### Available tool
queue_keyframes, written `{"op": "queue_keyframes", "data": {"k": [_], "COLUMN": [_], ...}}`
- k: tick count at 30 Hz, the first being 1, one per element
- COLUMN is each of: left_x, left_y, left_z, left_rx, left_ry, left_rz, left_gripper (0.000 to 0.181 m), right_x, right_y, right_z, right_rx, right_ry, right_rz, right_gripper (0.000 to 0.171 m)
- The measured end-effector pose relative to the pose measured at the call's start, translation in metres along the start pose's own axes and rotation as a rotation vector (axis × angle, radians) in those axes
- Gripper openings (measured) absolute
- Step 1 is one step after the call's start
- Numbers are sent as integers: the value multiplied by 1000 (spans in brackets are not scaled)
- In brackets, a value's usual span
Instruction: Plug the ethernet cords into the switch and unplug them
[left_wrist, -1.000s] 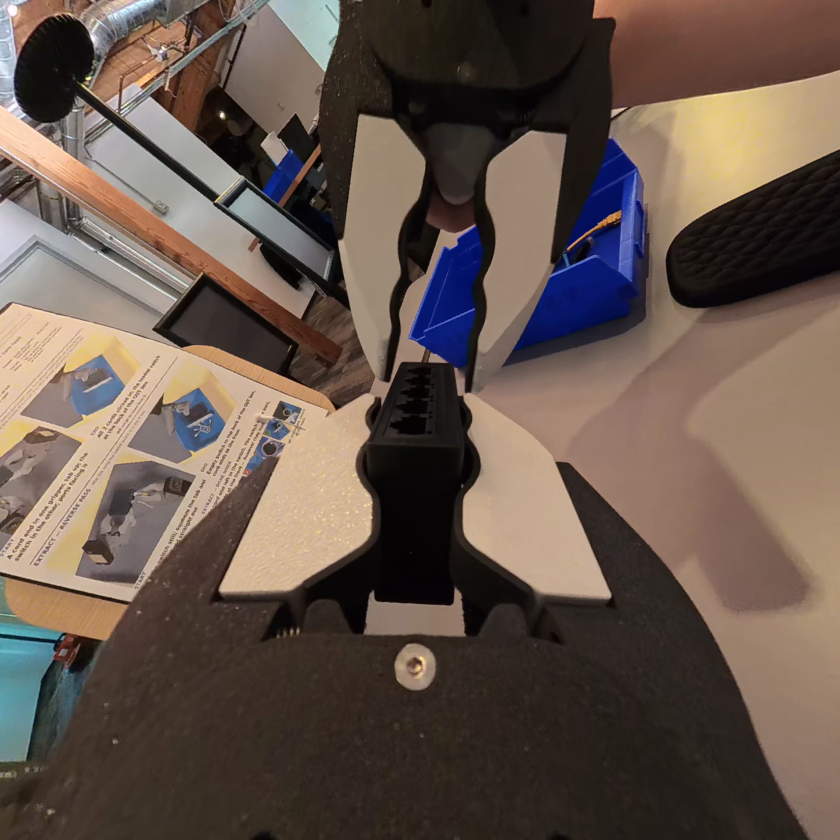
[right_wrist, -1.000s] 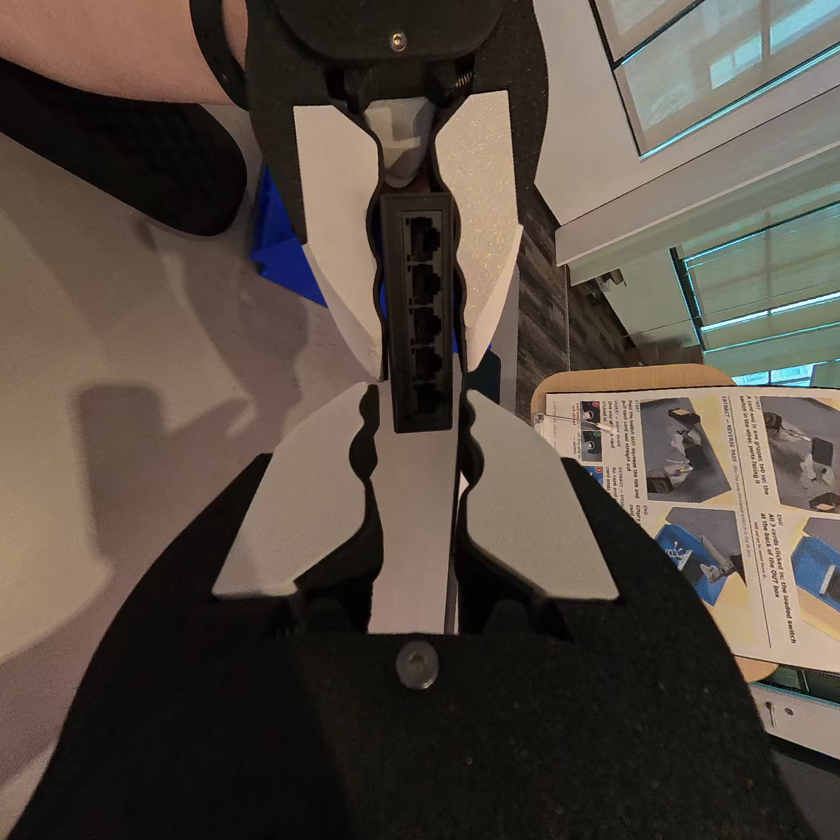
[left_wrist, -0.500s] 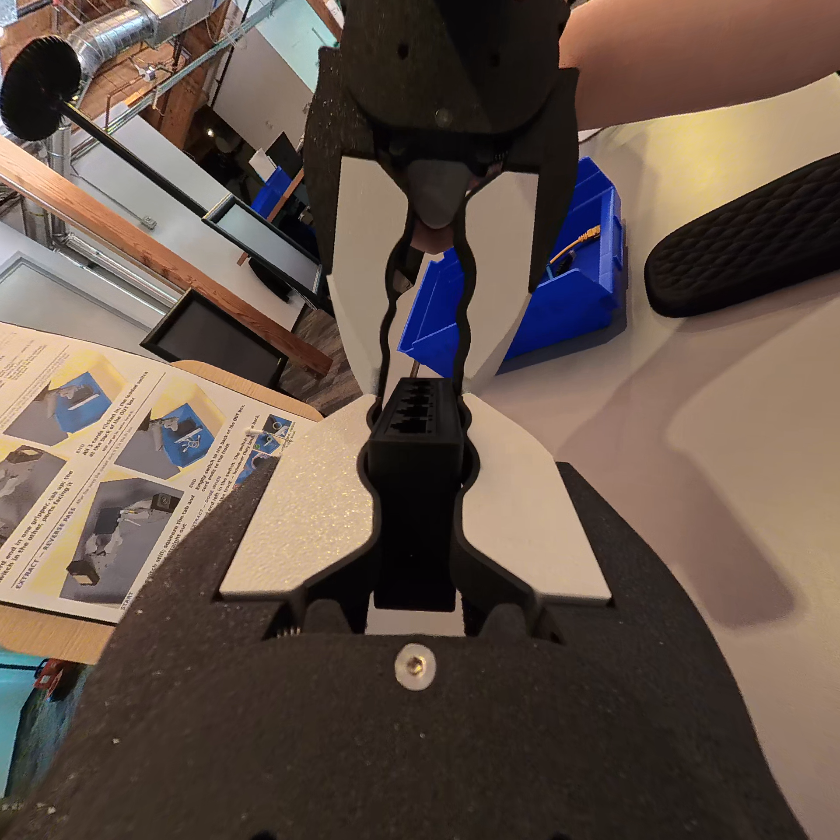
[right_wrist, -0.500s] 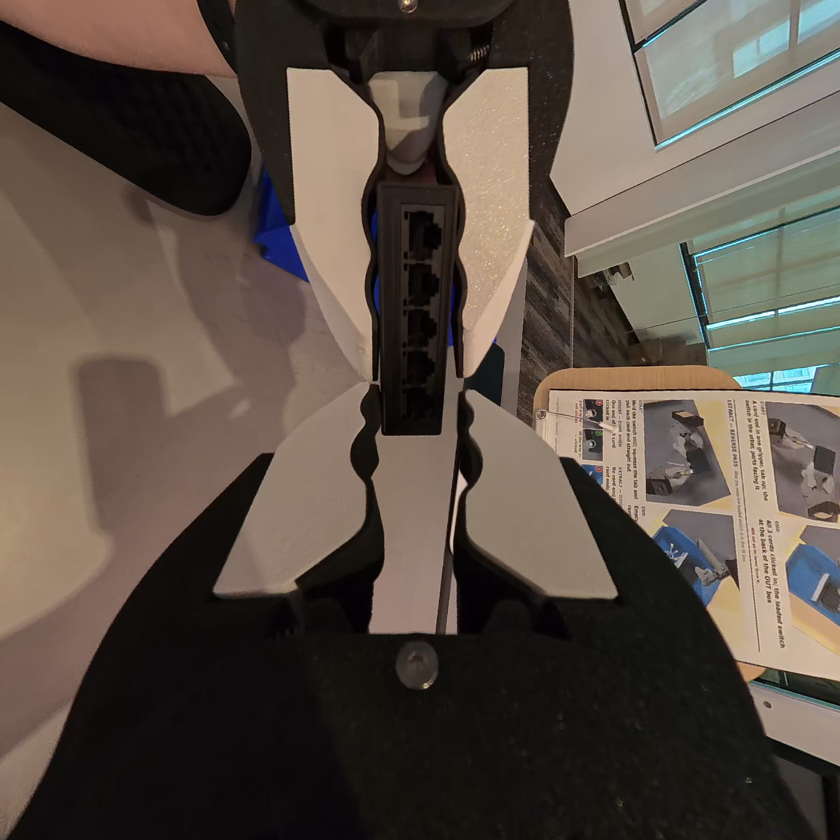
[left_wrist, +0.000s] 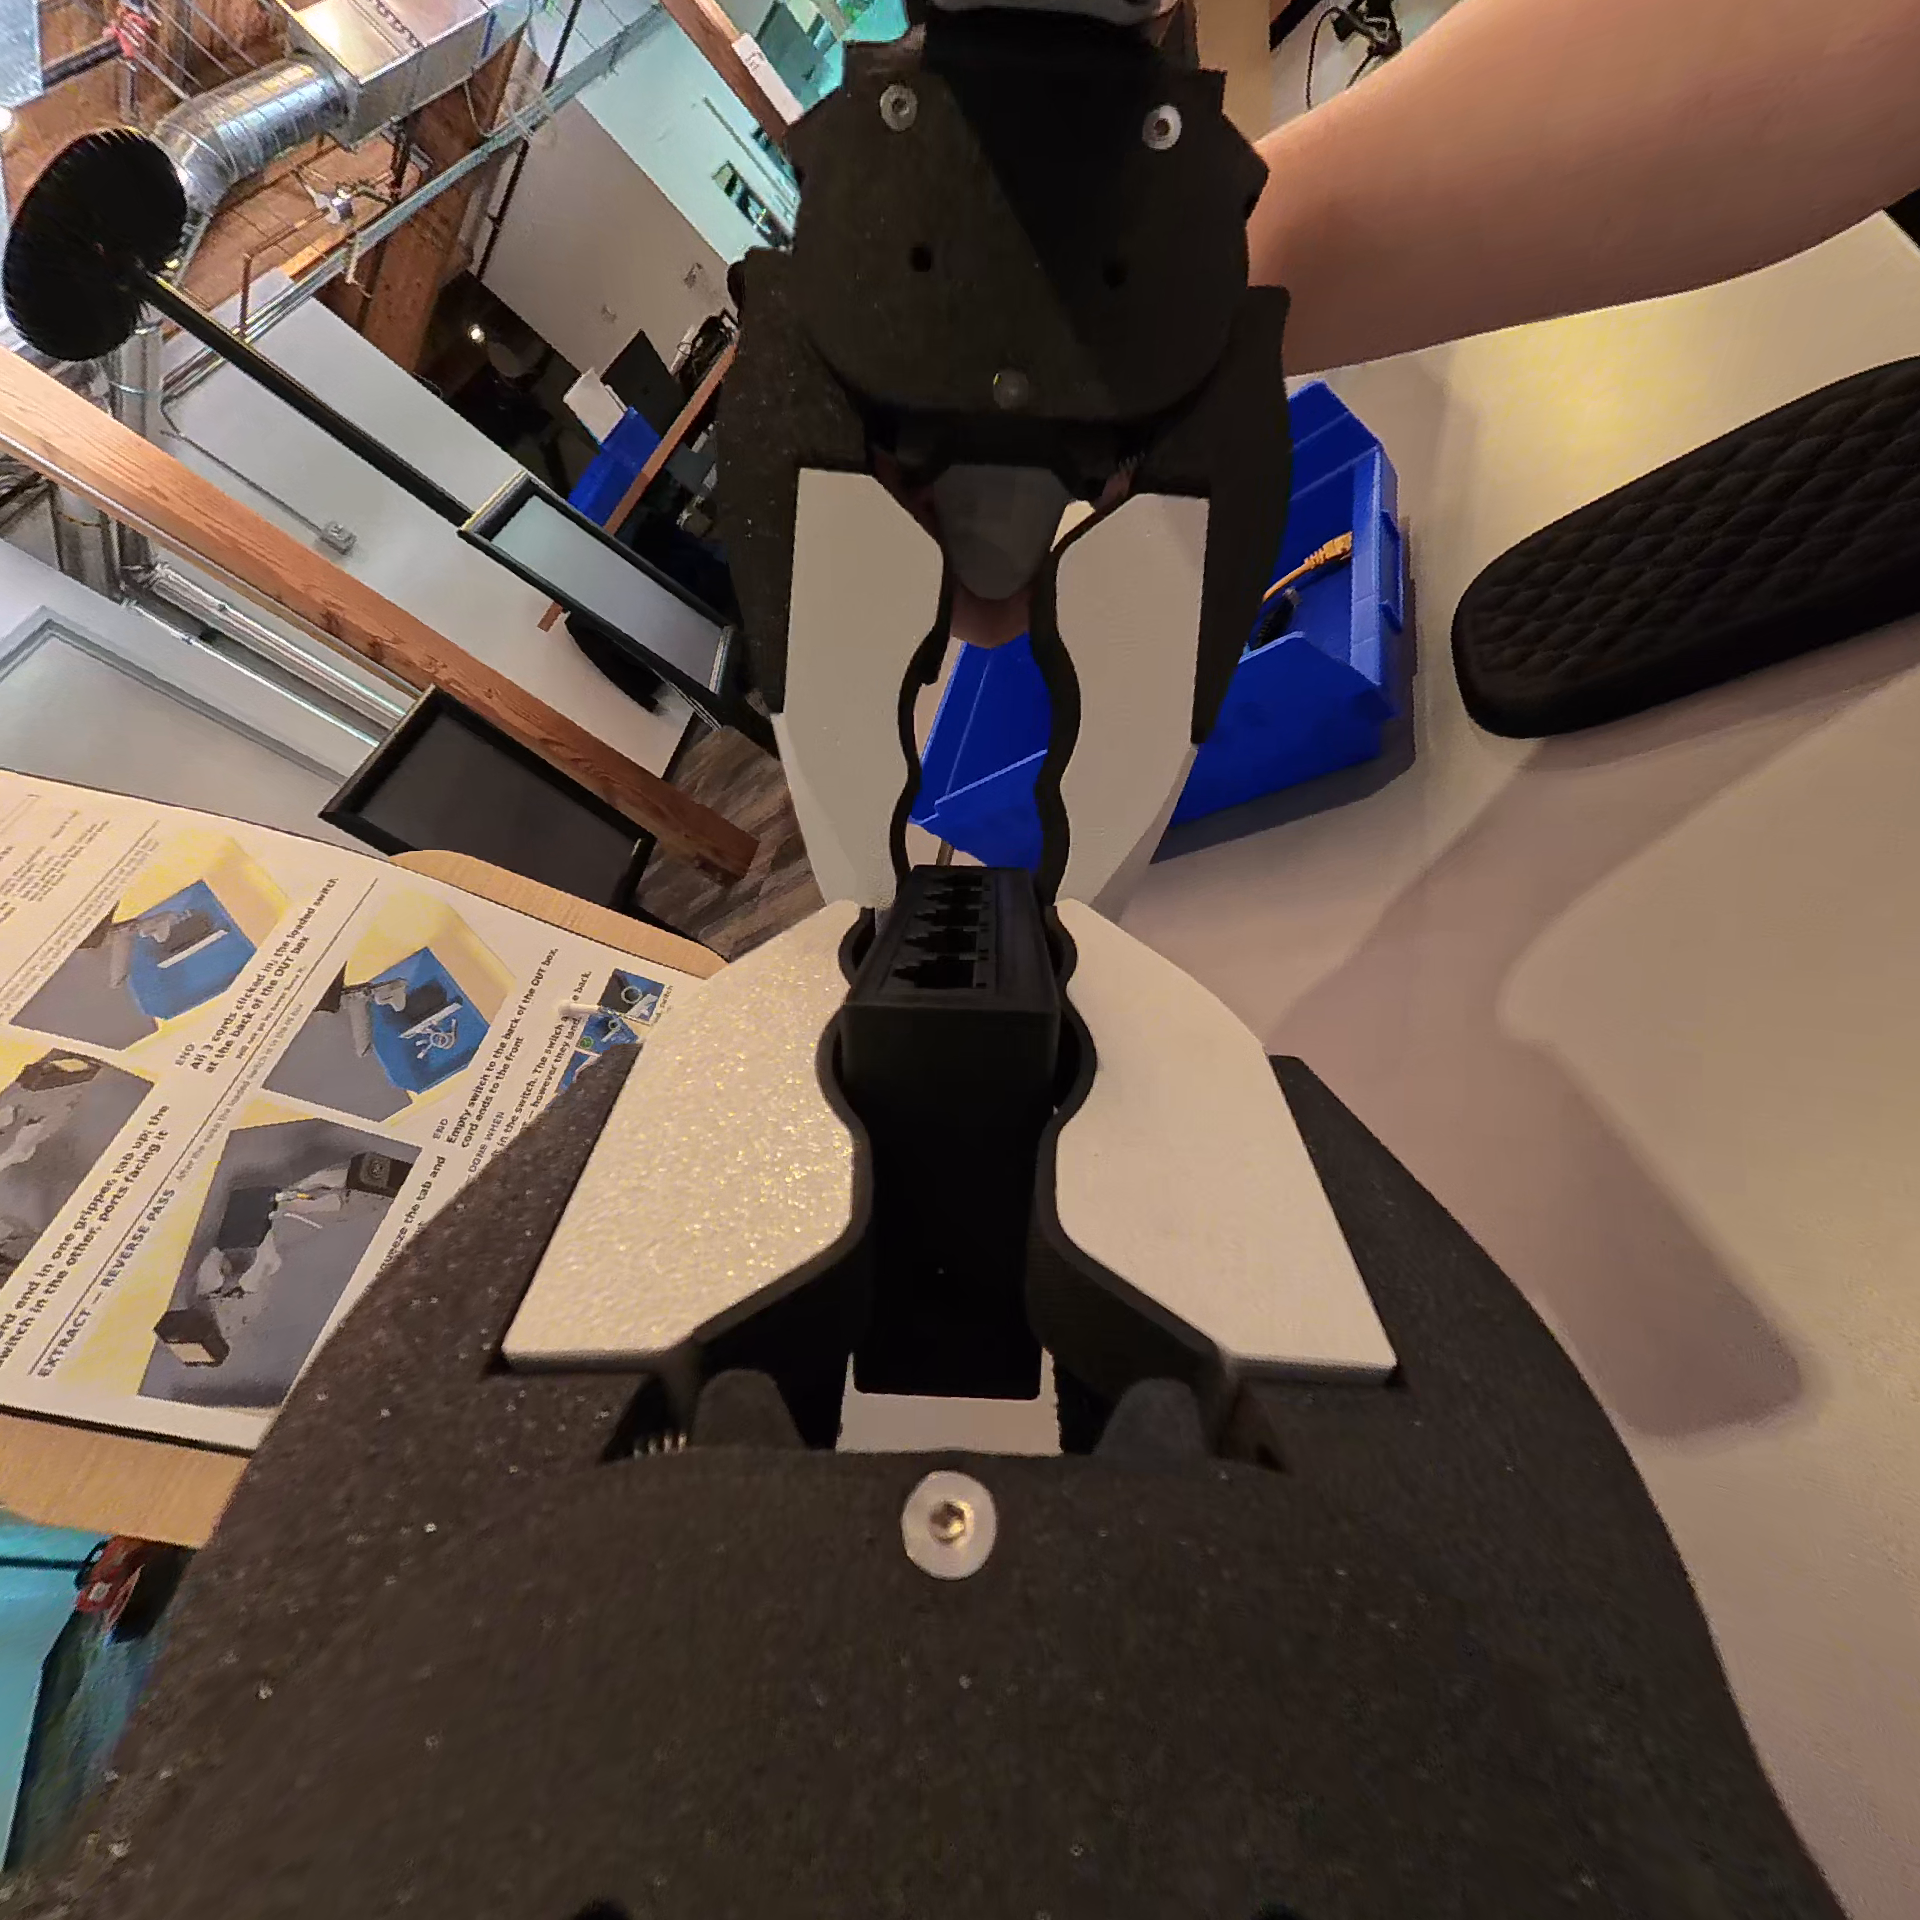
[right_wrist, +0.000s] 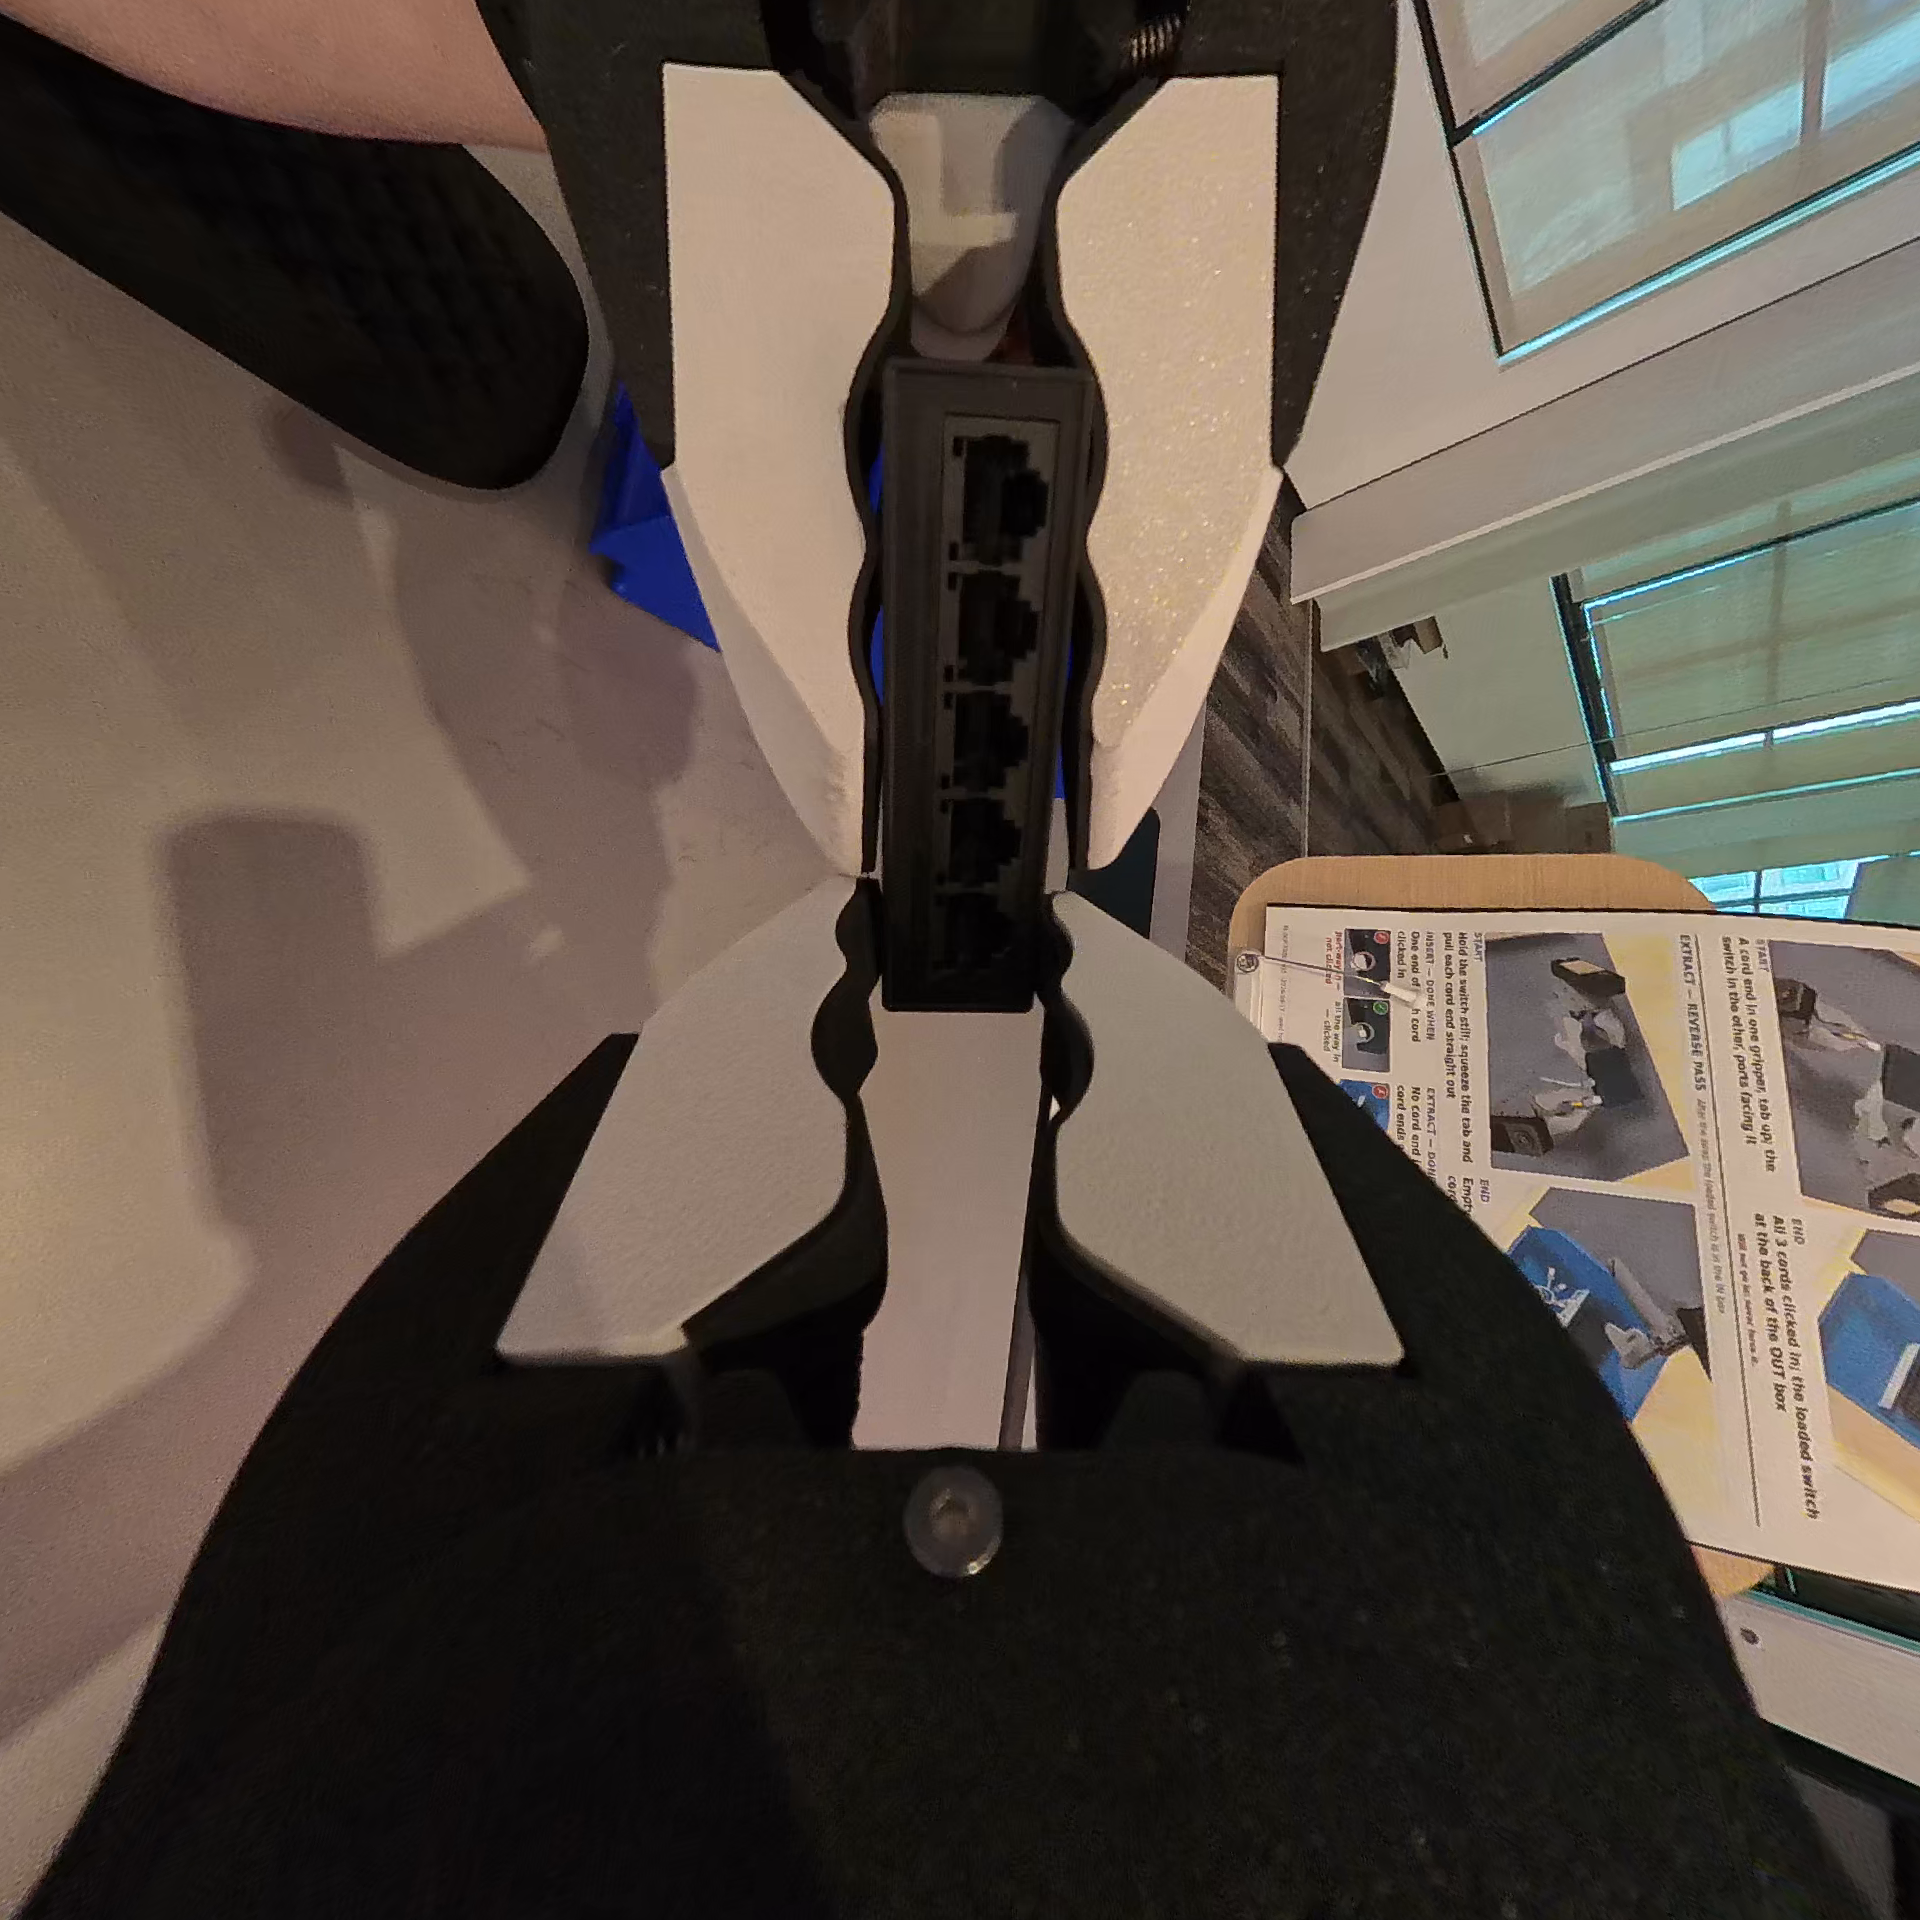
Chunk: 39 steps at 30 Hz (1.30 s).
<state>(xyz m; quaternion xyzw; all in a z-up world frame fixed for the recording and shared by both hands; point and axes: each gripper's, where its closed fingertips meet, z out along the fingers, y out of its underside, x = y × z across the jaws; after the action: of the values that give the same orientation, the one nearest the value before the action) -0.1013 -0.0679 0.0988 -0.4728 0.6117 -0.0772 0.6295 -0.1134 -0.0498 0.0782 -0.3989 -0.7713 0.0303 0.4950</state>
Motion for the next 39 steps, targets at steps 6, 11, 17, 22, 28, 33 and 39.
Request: {"op": "queue_keyframes", "data": {"k": [6,11,17,22,28,33,39], "left_x": [1,0,-6,-7,-7,-1,1], "left_y": [-1,2,2,4,6,10,8], "left_z": [0,-2,-9,-12,-15,-9,-7], "left_rx": [18,8,13,8,-2,-28,-30], "left_ry": [9,10,1,1,10,33,33], "left_rz": [3,-12,-19,-18,-18,-7,2], "left_gripper": [31,31,31,29,28,28,26], "right_x": [-2,-1,3,5,4,-1,-2], "right_y": [0,4,6,9,12,14,13], "right_z": [-2,-3,-10,-15,-21,-21,-23], "right_rx": [-7,-17,-19,-30,-34,-45,-43], "right_ry": [-6,-10,13,26,33,16,11], "right_rz": [17,35,42,44,52,50,54], "right_gripper": [26,26,26,26,26,26,26]}}
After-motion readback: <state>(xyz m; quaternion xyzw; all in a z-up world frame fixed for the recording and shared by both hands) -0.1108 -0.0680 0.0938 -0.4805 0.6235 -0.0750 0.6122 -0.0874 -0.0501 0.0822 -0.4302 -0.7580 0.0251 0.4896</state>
